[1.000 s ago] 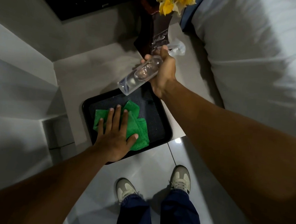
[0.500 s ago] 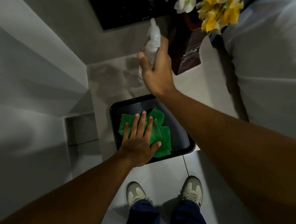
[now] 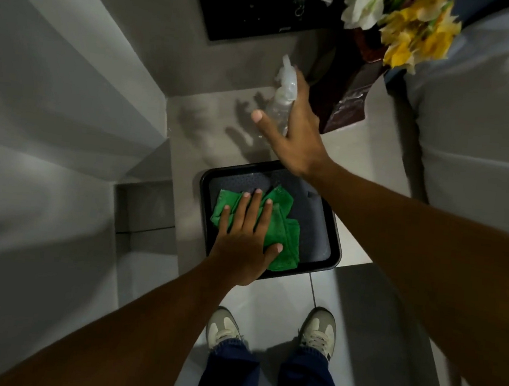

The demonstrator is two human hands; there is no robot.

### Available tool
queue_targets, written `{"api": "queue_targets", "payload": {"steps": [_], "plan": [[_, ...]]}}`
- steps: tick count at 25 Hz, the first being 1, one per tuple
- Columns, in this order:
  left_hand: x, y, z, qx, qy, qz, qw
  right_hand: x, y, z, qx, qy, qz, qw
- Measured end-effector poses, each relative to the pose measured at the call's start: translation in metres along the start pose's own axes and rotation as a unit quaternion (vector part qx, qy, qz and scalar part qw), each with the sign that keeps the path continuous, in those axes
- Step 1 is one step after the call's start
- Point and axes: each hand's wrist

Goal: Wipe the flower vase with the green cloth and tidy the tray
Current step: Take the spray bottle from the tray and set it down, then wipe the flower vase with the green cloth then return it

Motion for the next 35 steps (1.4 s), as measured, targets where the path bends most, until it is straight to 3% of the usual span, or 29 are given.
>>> {"api": "queue_targets", "payload": {"steps": [2, 4, 8, 10, 12, 20, 28, 31, 33, 35], "plan": [[0.002, 0.0, 0.003, 0.026, -0.007, -0.002, 1.0, 0.025, 0.002, 0.004, 0.003, 0.031, -0.036, 0.999], [0.004, -0.003, 0.007, 0.082, -0.027, -0.013, 0.996, 0.072, 0.011, 0.001, 0.041, 0.044, -0.018, 0.998], [0.01, -0.017, 0.025, 0.178, -0.031, -0.072, 0.981, 0.156, 0.027, -0.015, 0.201, -0.12, 0.092, 0.968], [0.014, -0.024, 0.03, 0.165, -0.028, -0.092, 0.982, 0.169, 0.03, -0.029, 0.278, -0.219, 0.117, 0.928], [0.016, -0.028, 0.032, 0.143, -0.019, -0.102, 0.984, 0.17, 0.032, -0.04, 0.324, -0.254, 0.122, 0.903], [0.013, -0.029, 0.028, 0.119, -0.039, -0.086, 0.988, 0.168, 0.016, -0.063, 0.369, -0.237, 0.064, 0.897], [0.015, 0.001, 0.062, 0.101, -0.103, -0.076, 0.987, 0.157, 0.012, -0.05, 0.357, -0.243, 0.088, 0.898], [0.013, 0.051, 0.104, 0.085, -0.054, -0.197, 0.975, 0.156, 0.006, -0.026, 0.255, -0.197, 0.03, 0.946], [-0.004, 0.089, 0.14, 0.0, 0.013, -0.322, 0.947, 0.158, 0.007, -0.005, 0.139, -0.092, -0.049, 0.985], [-0.033, 0.124, 0.182, -0.06, 0.069, -0.395, 0.914, 0.156, 0.011, 0.016, 0.018, 0.035, -0.143, 0.989]]}}
Point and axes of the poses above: each hand's wrist, its own x-axis away from the middle knuckle, its own z-axis out of the back of the hand, y = z × x, and after that the axes turned 14 degrees about x, right-handed
